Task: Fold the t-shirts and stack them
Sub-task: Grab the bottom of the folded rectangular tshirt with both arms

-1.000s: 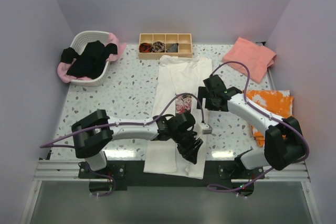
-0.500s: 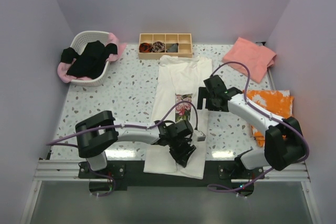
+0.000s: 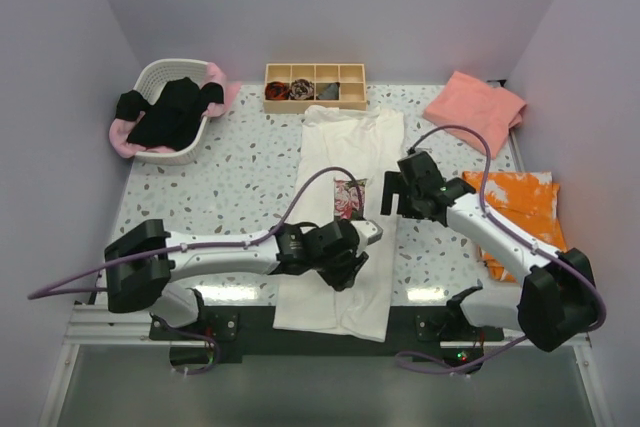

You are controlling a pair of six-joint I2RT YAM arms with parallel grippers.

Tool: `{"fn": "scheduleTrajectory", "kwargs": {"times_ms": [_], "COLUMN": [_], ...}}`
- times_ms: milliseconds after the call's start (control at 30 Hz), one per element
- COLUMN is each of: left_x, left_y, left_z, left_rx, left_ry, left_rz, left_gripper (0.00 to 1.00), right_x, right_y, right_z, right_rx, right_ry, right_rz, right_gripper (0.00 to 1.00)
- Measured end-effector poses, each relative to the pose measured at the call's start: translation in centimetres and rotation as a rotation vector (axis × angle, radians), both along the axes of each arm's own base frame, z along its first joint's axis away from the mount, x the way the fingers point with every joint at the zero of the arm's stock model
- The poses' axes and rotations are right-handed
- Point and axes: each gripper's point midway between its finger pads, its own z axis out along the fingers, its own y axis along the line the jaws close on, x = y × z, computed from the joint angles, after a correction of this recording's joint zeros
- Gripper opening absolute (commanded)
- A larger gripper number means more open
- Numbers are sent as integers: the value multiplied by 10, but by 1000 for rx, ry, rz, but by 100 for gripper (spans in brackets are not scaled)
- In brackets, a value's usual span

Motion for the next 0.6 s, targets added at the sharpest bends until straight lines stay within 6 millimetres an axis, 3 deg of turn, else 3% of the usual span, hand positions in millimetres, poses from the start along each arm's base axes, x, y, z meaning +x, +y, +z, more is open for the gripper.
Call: {"fn": "scheduleTrajectory", "kwargs": {"times_ms": [133,233,467,533,600], "left_x": [29,44,59,69,83], "left_y": [2,20,104,121,125], "left_z": [29,37,0,-6,-5], "left_rx": [-31,-33,34,47,40], "left_ry": [-127,-177,-148,-144,-158], "left_rz": [138,268,540,607,648], "left_gripper": [53,57,60,62,61], "right_x": [-12,-30,-69,-73,-71], "right_y": [0,-2,1,0,2], "right_z": [8,9,-16,-20,-16], "right_rx": [46,86,150,152,155], "right_ry": [-19,-23,70,89,81], "right_rz": [4,17,66,67,65], "right_gripper": [99,99,99,99,99]}}
